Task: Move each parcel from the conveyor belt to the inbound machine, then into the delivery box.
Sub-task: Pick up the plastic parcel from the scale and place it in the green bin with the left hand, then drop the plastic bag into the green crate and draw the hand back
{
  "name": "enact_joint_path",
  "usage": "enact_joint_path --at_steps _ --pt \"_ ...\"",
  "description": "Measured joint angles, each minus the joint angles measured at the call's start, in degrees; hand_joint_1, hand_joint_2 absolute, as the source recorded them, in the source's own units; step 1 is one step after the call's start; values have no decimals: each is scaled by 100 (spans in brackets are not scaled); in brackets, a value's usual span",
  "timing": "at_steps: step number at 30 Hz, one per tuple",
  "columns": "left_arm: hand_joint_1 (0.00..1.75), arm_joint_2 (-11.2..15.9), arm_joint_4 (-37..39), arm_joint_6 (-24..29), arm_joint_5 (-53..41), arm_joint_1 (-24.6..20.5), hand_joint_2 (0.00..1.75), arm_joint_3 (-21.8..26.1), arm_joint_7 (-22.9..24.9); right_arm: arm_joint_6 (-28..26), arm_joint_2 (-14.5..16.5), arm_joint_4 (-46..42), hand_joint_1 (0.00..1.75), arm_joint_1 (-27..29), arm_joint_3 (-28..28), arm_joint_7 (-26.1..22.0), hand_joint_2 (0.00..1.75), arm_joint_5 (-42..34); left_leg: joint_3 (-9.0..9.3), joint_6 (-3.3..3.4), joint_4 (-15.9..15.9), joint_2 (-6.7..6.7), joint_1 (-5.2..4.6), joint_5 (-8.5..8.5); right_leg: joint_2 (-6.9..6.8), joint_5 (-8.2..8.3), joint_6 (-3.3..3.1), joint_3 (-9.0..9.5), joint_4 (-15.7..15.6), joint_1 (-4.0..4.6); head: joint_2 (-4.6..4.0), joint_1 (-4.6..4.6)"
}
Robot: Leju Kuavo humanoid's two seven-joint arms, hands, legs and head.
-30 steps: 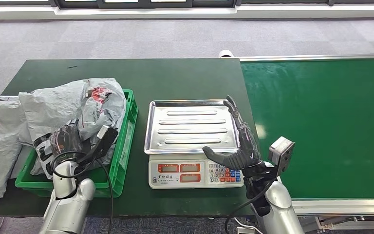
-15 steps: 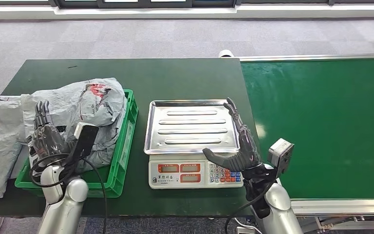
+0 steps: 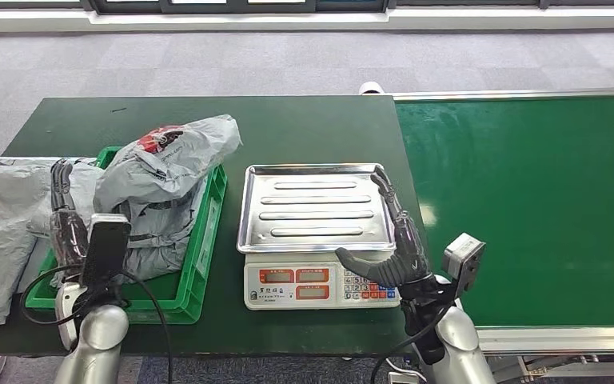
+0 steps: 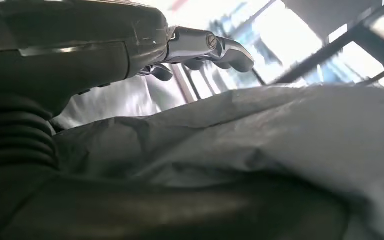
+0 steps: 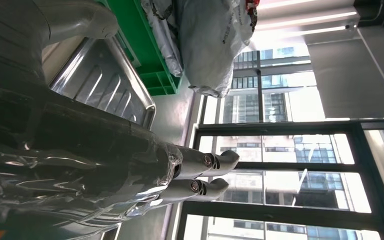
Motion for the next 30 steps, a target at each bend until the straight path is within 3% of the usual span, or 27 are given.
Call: enact_joint_path --at_steps 4,7,15,21,26,30 --pt "0 73 -683 -1802 1776 367 0 -102 -1312 191 -26 2 0 -15 -34 -88 175 -45 -3 -1 0 5 0 -3 3 -1 0 -3 0 0 0 0" --pt "0 107 -1172 -2527 2258 604 0 -116 -1866 280 -42 8 0 -61 -45 -109 175 -61 -2 2 0 6 -1 -5 4 -3 2 -3 0 -1 0 0" --pt "0 143 -1684 -2726 2360 837 0 -116 -1967 302 -53 33 0 -117 -49 -116 175 -67 0 3 0 5 0 -5 2 -3 1 -1 -1 -1 0 0" --pt "0 141 -1842 -3235 2447 887 0 -115 -2130 338 -74 52 0 -140 -57 -112 175 -85 1 3 0 4 -1 -5 1 -3 1 0 -1 -1 0 0" --pt "0 106 -1800 -2979 1735 876 0 -114 -1759 345 -79 54 0 -94 -105 -83 175 -64 1 4 0 5 -2 -6 2 -3 2 -2 -1 -1 0 0" --pt "0 72 -1725 -3009 1801 877 0 -114 -1801 372 -79 92 0 -70 -115 -90 175 -20 0 4 0 6 -2 -6 3 -3 2 -2 -1 -1 0 0"
